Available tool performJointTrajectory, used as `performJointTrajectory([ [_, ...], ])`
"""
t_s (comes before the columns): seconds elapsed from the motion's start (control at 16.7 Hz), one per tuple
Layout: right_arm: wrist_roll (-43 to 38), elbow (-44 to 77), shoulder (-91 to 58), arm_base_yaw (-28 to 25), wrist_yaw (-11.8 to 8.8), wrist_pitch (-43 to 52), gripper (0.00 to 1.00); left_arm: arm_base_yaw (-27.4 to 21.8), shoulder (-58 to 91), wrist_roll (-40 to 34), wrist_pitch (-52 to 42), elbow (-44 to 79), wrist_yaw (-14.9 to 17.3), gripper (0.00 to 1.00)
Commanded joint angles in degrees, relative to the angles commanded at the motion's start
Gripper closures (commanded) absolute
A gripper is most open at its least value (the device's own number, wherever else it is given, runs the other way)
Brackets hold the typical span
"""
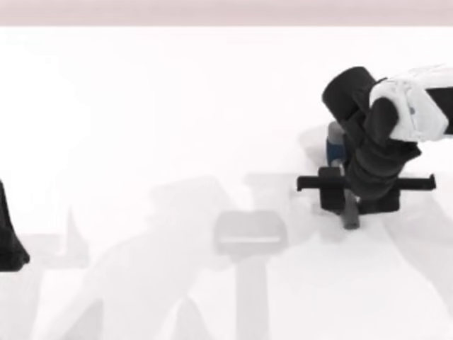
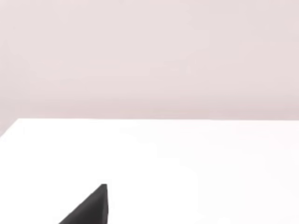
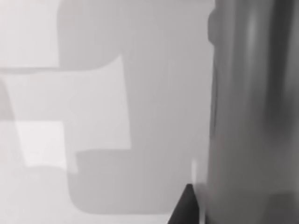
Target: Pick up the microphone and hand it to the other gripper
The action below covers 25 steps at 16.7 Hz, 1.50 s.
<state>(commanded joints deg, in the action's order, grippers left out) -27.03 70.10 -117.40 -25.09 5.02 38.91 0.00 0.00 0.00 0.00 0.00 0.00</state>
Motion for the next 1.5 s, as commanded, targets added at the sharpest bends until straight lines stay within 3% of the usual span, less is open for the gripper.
performJointTrajectory([
  [0.3,0.00,0.00,0.00,0.00,0.00,0.00,1.00,0.00,0.00,0.00,0.00,0.00,0.00,0.00],
  [0.36,-0.85,1.25,2.22,-0.46,-1.37,0.53,1.00,0.00,0.00,0.00,0.00,0.00,0.00,0.00],
  [0.66,1.22,0.11,3.52,-0.67,-3.08,-5.44,1.00,0.00,0.00,0.00,0.00,0.00,0.00,0.00],
  [0.96,6.93,-4.54,7.24,-0.73,-8.08,-24.29,1.00,0.00,0.00,0.00,0.00,0.00,0.00,0.00],
  [1.5,20.61,-17.77,17.92,-0.53,-19.45,-70.16,1.00,0.00,0.00,0.00,0.00,0.00,0.00,0.00],
])
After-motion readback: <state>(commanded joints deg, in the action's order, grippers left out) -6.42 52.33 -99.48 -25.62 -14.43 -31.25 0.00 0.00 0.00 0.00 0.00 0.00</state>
